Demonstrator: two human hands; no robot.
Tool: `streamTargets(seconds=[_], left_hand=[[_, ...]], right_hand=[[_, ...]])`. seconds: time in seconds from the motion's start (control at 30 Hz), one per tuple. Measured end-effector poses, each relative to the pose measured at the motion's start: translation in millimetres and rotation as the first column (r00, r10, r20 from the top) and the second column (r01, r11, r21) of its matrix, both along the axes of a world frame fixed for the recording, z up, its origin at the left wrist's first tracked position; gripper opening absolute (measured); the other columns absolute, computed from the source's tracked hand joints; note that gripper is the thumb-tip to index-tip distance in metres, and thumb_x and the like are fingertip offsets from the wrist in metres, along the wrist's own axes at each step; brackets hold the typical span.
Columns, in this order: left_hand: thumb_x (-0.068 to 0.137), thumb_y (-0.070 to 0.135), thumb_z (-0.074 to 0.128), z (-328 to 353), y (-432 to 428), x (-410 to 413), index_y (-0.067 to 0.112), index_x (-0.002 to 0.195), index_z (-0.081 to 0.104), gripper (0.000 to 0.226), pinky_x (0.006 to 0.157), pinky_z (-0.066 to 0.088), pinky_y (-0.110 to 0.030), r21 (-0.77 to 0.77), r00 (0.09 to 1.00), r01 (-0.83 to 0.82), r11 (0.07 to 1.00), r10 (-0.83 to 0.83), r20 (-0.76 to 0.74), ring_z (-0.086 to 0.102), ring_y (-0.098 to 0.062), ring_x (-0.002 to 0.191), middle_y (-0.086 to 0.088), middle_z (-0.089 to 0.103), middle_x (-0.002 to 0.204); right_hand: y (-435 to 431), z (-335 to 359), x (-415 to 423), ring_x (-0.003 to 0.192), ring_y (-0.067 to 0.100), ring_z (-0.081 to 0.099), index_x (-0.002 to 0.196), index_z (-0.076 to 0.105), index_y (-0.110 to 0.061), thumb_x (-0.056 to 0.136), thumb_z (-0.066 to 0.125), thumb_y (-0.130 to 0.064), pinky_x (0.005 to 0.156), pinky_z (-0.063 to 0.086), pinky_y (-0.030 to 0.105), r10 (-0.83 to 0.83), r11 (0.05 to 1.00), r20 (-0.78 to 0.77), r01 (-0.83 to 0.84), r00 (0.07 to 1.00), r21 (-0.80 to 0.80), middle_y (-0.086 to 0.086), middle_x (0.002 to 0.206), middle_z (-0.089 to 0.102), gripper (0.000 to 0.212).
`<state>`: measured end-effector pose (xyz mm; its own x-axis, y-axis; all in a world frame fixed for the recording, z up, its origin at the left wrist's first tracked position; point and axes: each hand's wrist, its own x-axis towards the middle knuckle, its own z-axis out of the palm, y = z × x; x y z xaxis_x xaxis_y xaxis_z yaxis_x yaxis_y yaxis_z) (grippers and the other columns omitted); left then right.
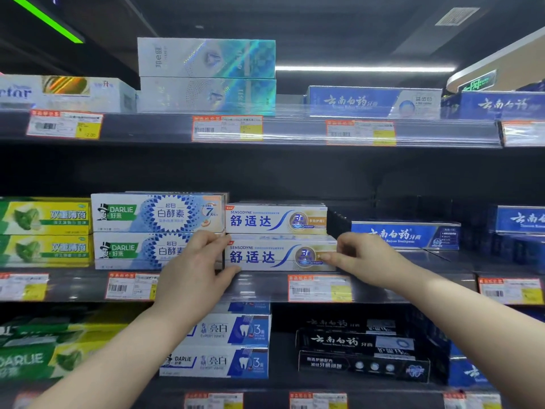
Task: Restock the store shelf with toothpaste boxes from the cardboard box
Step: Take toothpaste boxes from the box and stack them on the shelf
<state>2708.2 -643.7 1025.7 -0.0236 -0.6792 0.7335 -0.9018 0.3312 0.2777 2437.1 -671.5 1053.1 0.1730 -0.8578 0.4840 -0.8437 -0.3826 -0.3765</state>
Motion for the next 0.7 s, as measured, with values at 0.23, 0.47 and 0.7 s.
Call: streamTargets(seconds=[0.23, 0.47, 0.7], left_hand=[[0.082, 0.036, 0.063, -1, -4, 0, 0.021, 0.13, 0.051, 0.052, 0.077, 0.05, -0.034, 0.001, 1.0, -0.006, 1.0, 0.006, -0.009, 0.059, -0.021, 0.101, 0.004, 0.051, 0.123], [0.079, 0.037, 0.066, -3, -2, 2, 0.025, 0.131, 0.047, 0.056, 0.087, 0.049, -0.036, 0.027, 0.999, 0.021, 0.999, -0.02, -0.047, 0.056, -0.02, 0.109, 0.004, 0.05, 0.126], [0.078, 0.034, 0.068, -19, 26, 15, 0.028, 0.131, 0.045, 0.058, 0.076, 0.045, -0.03, 0.033, 0.984, -0.09, 0.995, 0.094, -0.152, 0.049, -0.015, 0.08, 0.003, 0.052, 0.119]], right_hand=[[0, 0, 1, 0.057, 0.007, 0.046, 0.061, 0.046, -0.022, 0.077, 0.062, -0.051, 0.052, 0.035, 0.023, 0.012, 1.0, -0.001, -0.012, 1.0, 0.005, -0.008, 0.058, 0.049, 0.037], [2, 2, -4, 0.061, 0.007, 0.05, 0.08, 0.059, -0.013, 0.074, 0.065, -0.052, 0.057, 0.039, 0.023, 0.028, 1.0, 0.031, -0.028, 0.999, 0.0, -0.009, 0.064, 0.055, 0.039], [17, 5, 10, 0.085, 0.013, 0.056, 0.086, 0.054, -0.024, 0.074, 0.068, -0.042, 0.069, 0.042, 0.025, 0.165, 0.96, 0.132, -0.128, 0.977, -0.25, -0.004, 0.088, 0.062, 0.025]])
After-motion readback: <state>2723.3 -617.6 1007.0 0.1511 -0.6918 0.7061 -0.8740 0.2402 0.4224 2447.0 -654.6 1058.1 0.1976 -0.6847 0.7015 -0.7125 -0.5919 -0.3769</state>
